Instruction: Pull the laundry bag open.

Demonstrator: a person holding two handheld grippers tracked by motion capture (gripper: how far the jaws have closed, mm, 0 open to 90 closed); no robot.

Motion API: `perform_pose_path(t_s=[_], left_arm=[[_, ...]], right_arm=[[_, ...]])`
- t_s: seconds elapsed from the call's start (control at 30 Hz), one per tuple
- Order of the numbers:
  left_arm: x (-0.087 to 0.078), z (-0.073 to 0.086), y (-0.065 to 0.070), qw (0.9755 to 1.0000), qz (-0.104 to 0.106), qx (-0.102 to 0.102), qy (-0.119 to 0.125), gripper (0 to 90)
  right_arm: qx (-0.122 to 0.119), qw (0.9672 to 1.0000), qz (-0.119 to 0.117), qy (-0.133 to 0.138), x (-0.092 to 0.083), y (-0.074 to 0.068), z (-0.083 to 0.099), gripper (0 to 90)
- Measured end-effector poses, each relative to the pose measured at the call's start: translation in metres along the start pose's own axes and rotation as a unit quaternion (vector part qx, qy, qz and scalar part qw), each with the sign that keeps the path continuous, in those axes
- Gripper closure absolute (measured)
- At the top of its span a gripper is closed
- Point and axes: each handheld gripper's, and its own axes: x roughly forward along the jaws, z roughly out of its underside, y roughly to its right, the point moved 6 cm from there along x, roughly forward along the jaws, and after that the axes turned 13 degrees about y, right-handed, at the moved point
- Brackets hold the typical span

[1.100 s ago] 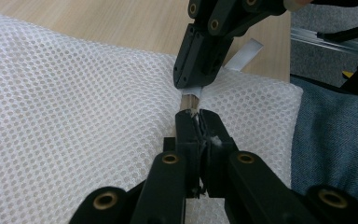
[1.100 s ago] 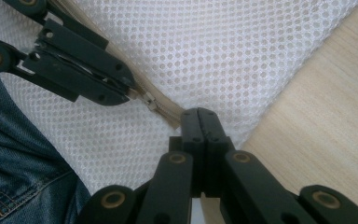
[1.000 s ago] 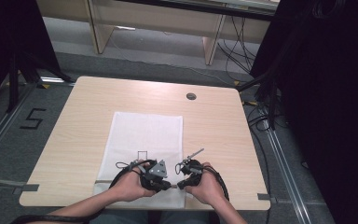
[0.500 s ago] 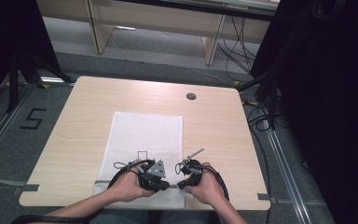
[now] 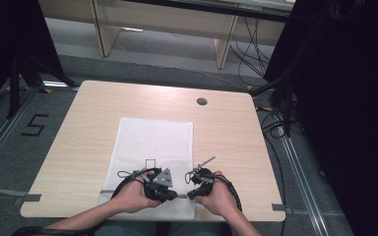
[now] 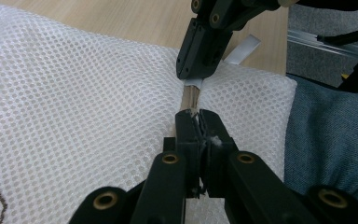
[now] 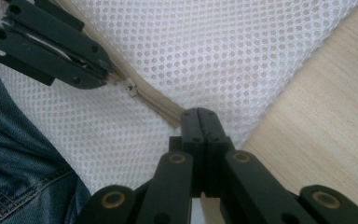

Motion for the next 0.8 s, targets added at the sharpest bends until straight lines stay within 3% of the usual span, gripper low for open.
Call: perform_pose_path(t_s=[0.03,0.1,0.17,0.23,0.8], left_arm=[[-0.0006,0.0005,0.0004,1.0000,-0.003,-0.006,-0.002,87.1],[-0.0015,0.0005,0.0007,1.0000,-0.003,-0.009,-0.001,87.1],[-0.0036,0.0011,-0.0009,1.0000,-0.004,-0.001,-0.008,87.1],[-0.0030,0.0006,0.0006,0.9999,-0.002,-0.012,0.002,87.1],[-0.0079,0.0011,-0.0009,1.0000,-0.003,-0.006,0.002,87.1]], right_arm=[[0.009,1.0000,-0.001,-0.005,-0.0006,-0.0016,0.0005,90.0],[-0.003,1.0000,0.002,0.000,-0.0002,0.0005,-0.0001,90.0],[-0.003,1.0000,0.000,0.002,0.0001,0.0005,-0.0001,90.0],[0.000,1.0000,0.000,0.001,0.0000,0.0001,0.0000,90.0],[-0.003,1.0000,0.002,0.005,0.0004,0.0015,-0.0001,90.0]])
